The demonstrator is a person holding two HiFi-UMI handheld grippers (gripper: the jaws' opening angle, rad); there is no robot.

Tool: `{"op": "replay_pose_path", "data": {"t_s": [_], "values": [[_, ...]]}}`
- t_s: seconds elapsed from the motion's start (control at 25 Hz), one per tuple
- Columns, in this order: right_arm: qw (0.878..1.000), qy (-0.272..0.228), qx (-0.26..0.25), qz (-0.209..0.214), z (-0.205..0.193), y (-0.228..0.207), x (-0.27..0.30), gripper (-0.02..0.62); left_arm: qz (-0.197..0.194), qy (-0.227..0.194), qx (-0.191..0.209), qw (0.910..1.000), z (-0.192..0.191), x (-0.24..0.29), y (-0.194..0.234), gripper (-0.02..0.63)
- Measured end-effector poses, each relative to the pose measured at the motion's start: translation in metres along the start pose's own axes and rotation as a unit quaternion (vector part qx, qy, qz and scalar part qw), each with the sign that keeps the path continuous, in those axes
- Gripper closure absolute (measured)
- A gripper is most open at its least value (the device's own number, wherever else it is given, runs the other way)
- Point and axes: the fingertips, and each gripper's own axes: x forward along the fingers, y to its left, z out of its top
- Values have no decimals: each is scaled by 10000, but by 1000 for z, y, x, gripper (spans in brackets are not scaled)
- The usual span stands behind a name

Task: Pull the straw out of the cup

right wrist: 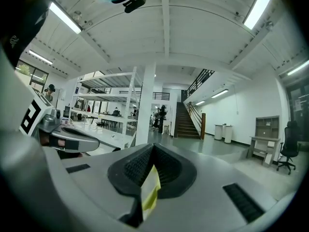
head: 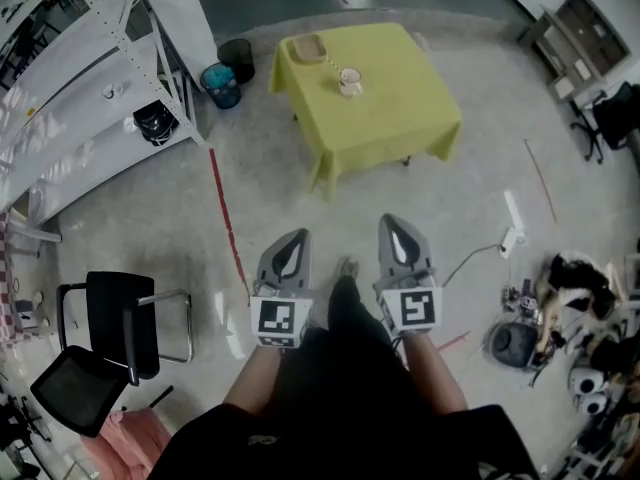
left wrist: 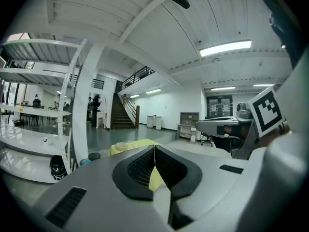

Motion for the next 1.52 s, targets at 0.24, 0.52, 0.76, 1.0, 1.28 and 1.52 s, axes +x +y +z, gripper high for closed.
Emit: {"op": "replay_pose_path", "data": {"t_s": [0.24,0.52,0.76,1.0,1.28,1.52], "values": [[9997,-19,98,206,4,-49,63,578,-92,234,-9,9997,15,79,9,561],[9989,60,301,342,-10,-120,114,578,-223,514,112,9984,22,173,-11,561],[9977,315,409,442,-28,-164,138,578,-307,700,194,9969,22,227,-29,561],[9971,341,431,530,-38,-178,165,579,-338,784,267,9960,19,260,-24,562],[9960,469,304,692,-43,-179,216,578,-300,850,165,9958,12,299,11,563],[9948,601,164,802,-35,-179,276,578,-328,852,66,9958,20,343,55,563]]}}
